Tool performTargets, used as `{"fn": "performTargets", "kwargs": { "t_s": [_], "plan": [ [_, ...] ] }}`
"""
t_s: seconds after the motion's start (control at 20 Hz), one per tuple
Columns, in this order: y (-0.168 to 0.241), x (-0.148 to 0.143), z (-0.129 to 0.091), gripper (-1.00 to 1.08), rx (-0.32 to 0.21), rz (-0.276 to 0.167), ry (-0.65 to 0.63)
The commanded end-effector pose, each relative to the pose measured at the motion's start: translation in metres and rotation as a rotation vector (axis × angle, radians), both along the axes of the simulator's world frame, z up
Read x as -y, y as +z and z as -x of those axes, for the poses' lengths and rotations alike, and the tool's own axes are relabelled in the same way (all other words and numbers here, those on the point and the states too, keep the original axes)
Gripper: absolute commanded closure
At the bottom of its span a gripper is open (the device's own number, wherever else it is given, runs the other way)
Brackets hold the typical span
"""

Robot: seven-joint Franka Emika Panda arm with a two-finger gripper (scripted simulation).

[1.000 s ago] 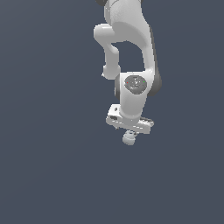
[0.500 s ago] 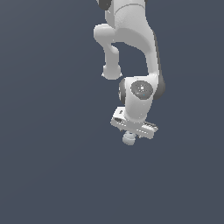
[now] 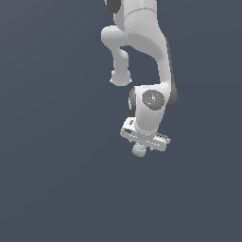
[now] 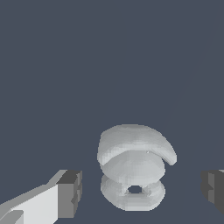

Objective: Pick up the object and move it to a goal position.

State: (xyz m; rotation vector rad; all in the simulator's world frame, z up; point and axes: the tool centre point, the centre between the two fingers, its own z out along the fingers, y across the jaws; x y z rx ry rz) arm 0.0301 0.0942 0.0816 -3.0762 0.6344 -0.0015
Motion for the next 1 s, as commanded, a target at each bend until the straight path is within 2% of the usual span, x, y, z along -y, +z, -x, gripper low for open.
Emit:
{"fn": "performTargets", "kwargs": {
  "t_s": [0.0, 0.25, 0.5, 0.55, 0.95],
  "plan": [
    [-0.011, 0.000, 0.001, -0.92, -0.001, 0.000, -0.001],
    [-0.036, 0.000, 0.001, -0.92, -0.001, 0.000, -0.003],
    [-0.042, 0.000, 0.000, -0.92, -0.001, 0.000, -0.003],
    [-0.042, 0.000, 0.000, 1.08, -0.001, 0.000, -0.003],
    [-0.042, 0.000, 0.000, 1.08, -0.001, 0.000, -0.003]
  ]
}}
